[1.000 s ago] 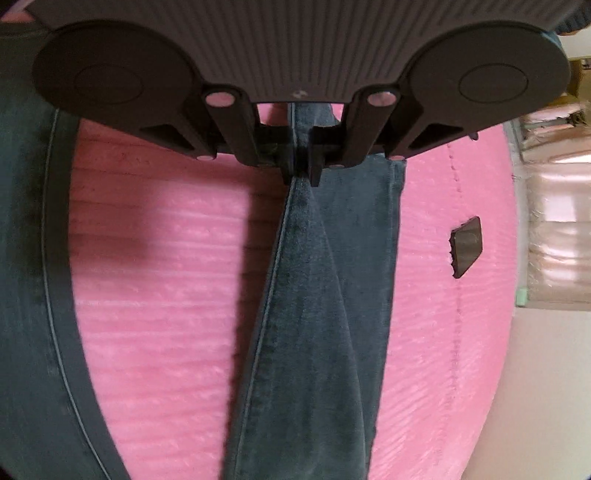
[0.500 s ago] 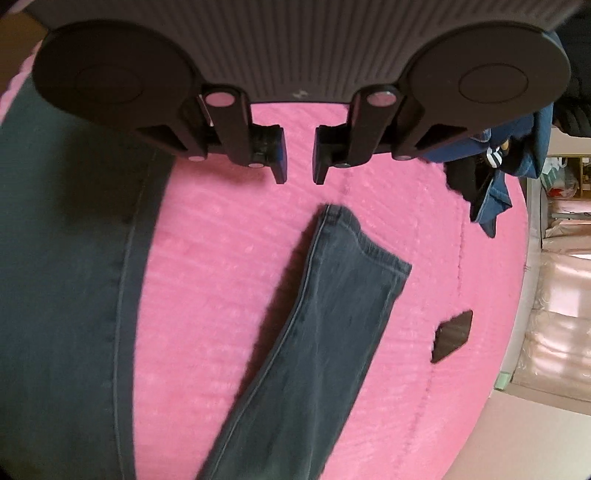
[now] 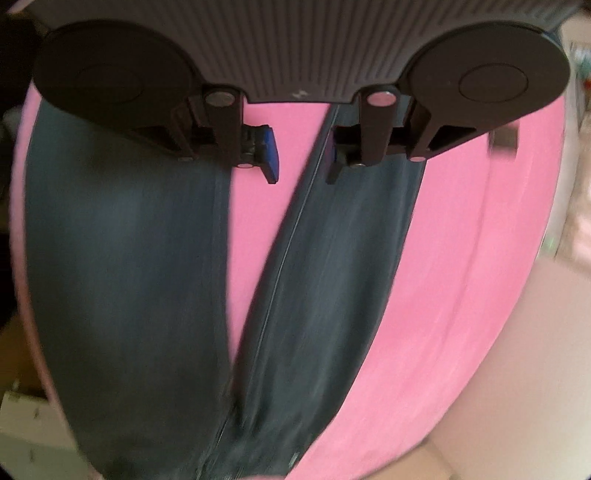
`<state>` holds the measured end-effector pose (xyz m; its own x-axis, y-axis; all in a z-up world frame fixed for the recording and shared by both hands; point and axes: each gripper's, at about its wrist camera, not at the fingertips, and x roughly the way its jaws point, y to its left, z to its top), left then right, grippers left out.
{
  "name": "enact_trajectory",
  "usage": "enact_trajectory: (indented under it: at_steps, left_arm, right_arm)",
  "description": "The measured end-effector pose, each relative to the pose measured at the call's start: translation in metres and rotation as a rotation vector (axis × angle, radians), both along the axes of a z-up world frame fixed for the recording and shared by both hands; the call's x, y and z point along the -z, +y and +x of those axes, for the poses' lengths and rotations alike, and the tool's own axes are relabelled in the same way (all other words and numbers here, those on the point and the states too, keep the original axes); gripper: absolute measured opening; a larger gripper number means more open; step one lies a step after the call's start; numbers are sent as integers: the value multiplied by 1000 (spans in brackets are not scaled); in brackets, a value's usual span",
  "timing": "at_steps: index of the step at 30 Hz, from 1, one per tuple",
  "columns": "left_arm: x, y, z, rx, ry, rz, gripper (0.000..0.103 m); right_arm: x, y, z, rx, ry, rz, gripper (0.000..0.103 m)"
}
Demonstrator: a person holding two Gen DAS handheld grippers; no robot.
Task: Fold clothes
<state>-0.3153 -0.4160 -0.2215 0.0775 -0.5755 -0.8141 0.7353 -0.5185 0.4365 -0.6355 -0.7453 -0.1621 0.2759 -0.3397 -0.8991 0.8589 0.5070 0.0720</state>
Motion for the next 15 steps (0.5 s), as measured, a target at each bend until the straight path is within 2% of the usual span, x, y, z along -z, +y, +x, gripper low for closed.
enact_trajectory:
  at_steps: [2, 4, 9, 12, 13, 15]
  left_arm:
    - [2, -32, -44, 39, 31, -13, 25]
    - [9, -69, -95, 73, 64, -5, 26]
    - [29, -143, -185, 143, 113, 35, 27]
    - [41, -173, -216, 176, 103, 66, 28]
    - [45, -179, -222, 186, 95, 72, 28]
    - [49, -188, -230, 193, 82, 82, 28]
  right_arm:
    - [12, -31, -15, -34, -26, 42, 83]
    - [22, -43, -23, -59, -40, 88, 83]
    - [47, -74, -42, -121, -74, 202, 83]
    - [61, -93, -54, -159, -94, 271, 46]
    - [66, -99, -57, -171, -101, 294, 30]
    - [76, -111, -65, -196, -114, 339, 20]
